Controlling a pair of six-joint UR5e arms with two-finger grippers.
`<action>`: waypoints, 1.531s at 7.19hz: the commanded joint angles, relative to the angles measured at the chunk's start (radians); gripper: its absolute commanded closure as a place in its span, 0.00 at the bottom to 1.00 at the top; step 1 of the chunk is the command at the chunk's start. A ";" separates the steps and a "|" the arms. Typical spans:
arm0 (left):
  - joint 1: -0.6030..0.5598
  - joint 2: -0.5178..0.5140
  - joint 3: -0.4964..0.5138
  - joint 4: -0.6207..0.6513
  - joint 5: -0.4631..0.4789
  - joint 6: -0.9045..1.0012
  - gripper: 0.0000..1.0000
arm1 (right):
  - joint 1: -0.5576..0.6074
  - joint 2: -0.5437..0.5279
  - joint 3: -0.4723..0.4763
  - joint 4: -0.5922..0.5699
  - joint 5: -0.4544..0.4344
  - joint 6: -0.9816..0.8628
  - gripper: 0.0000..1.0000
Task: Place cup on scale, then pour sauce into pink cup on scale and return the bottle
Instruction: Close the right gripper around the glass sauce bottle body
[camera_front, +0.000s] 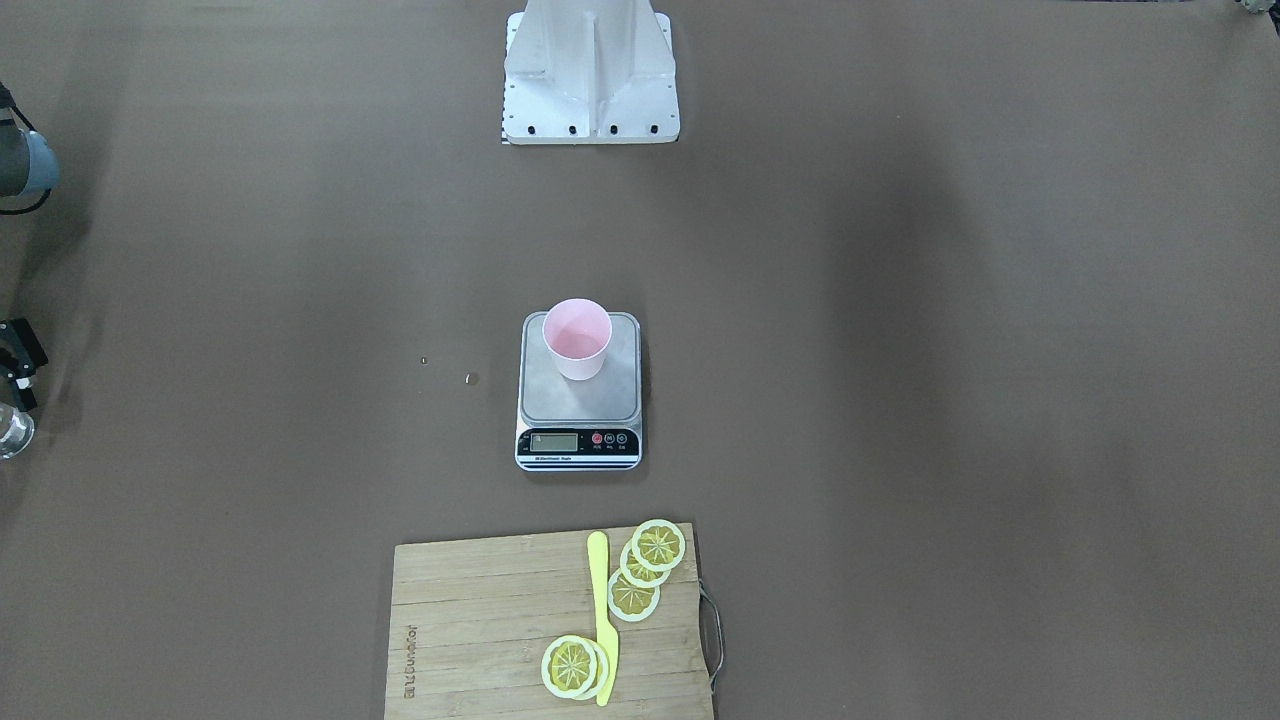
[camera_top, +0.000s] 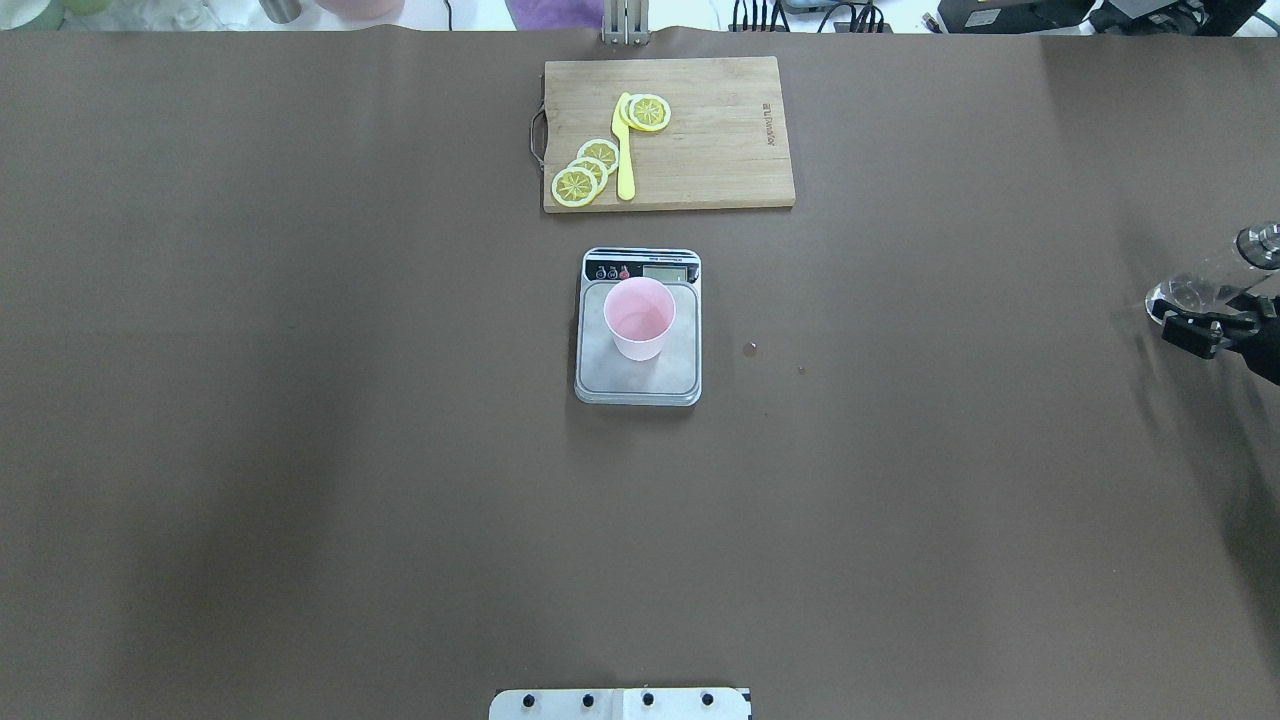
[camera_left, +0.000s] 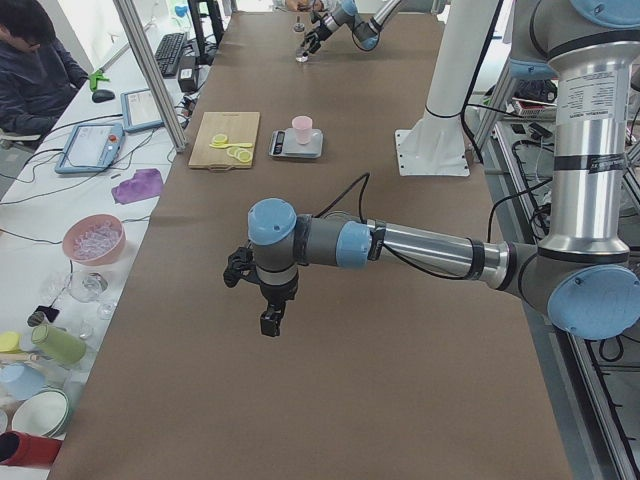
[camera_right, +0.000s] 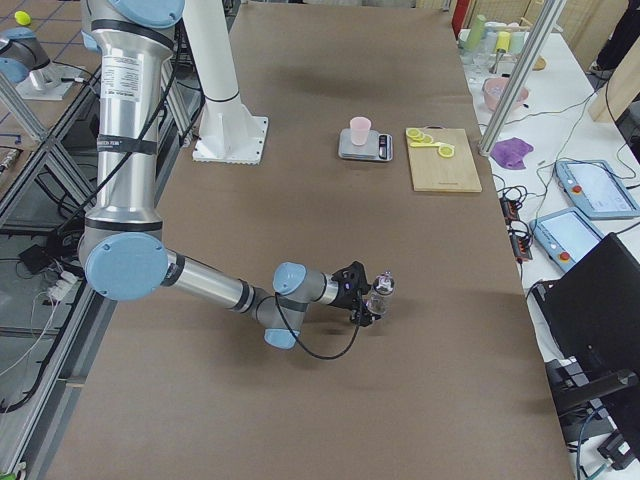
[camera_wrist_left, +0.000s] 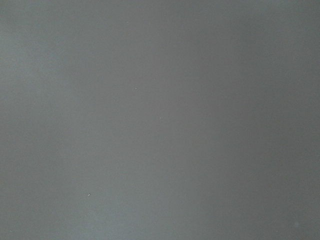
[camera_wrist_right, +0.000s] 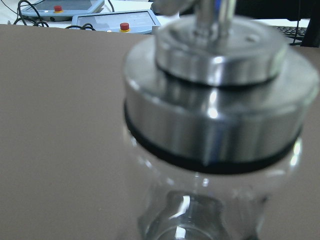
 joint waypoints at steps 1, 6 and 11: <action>0.000 0.001 -0.002 0.000 0.000 0.000 0.01 | 0.000 0.000 -0.001 0.000 -0.010 0.000 0.03; 0.000 0.001 -0.003 0.000 0.000 0.000 0.01 | 0.000 0.000 -0.006 -0.001 -0.021 0.000 0.77; 0.000 0.001 -0.002 0.000 0.002 0.000 0.01 | 0.003 0.000 0.000 0.000 -0.032 0.000 1.00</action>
